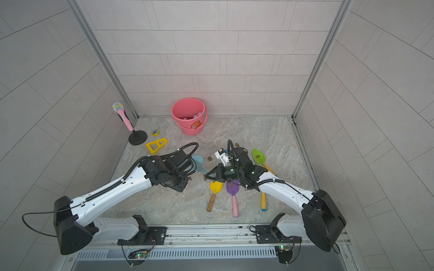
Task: Brush the soil off the hand trowel and place it into the bucket
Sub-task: Brush off the soil from the hand trowel.
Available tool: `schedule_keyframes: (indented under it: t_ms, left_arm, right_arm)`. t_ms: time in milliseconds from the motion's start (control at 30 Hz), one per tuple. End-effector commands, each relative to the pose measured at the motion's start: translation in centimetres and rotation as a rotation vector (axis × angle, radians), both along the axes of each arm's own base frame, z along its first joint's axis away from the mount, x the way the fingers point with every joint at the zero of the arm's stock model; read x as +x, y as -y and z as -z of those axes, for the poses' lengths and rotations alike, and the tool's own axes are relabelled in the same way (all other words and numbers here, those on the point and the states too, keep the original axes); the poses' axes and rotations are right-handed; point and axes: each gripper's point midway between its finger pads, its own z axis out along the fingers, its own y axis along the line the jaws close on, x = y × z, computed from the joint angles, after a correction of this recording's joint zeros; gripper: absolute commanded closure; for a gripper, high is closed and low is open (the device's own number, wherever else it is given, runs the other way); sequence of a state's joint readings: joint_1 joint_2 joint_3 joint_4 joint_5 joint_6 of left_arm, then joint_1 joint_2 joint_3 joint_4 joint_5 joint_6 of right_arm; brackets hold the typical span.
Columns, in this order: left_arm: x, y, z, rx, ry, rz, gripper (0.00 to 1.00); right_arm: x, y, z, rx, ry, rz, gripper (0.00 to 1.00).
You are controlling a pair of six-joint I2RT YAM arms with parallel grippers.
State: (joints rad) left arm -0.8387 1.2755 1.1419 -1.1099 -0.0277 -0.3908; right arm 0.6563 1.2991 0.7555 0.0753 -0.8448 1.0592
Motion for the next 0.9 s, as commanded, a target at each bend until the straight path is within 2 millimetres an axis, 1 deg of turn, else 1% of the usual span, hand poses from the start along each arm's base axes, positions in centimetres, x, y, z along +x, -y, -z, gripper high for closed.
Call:
schedule_keyframes:
  t_ms: [0, 167, 267, 333, 433, 533, 600, 700, 767, 867]
  left_arm:
    - [0.1, 0.0, 0.1, 0.005, 0.008, 0.015, 1.0]
    - [0.1, 0.3, -0.2, -0.018, 0.015, 0.021, 1.0]
    - [0.2, 0.3, -0.5, -0.024, 0.024, 0.021, 1.0]
    - [0.3, 0.2, -0.7, -0.024, 0.037, 0.016, 1.0]
    - [0.3, 0.1, -0.9, -0.023, 0.039, 0.012, 1.0]
    - [0.2, 0.1, -1.0, -0.02, 0.03, 0.011, 1.0]
    - [0.2, 0.4, -1.4, -0.04, 0.029, 0.012, 1.0]
    - [-0.1, 1.0, -2.2, -0.079, 0.008, -0.002, 1.0]
    - [-0.7, 1.4, -2.8, -0.105, -0.03, -0.005, 1.0]
    - [-1.3, 2.0, -4.9, -0.13, -0.076, -0.003, 1.0]
  right_arm:
    - [1.0, -0.9, -1.6, 0.048, 0.028, 0.007, 1.0]
    - [1.6, -0.9, -0.8, 0.027, 0.011, 0.033, 1.0]
    - [2.0, -0.2, 0.3, 0.01, -0.026, 0.06, 1.0]
    - [2.4, 0.8, 1.0, -0.002, -0.049, 0.093, 1.0]
    - [3.2, 3.0, 1.5, -0.018, -0.065, 0.154, 1.0]
    - [4.2, 5.9, 1.3, -0.047, -0.042, 0.217, 1.0]
    - [4.5, 7.9, 1.0, -0.115, 0.005, 0.248, 1.0]
    - [4.6, 10.2, 0.6, -0.278, 0.161, 0.252, 1.0]
    - [4.5, 11.5, 0.6, -0.4, 0.301, 0.232, 1.0]
    - [4.8, 13.6, 1.4, -0.591, 0.45, 0.233, 1.0]
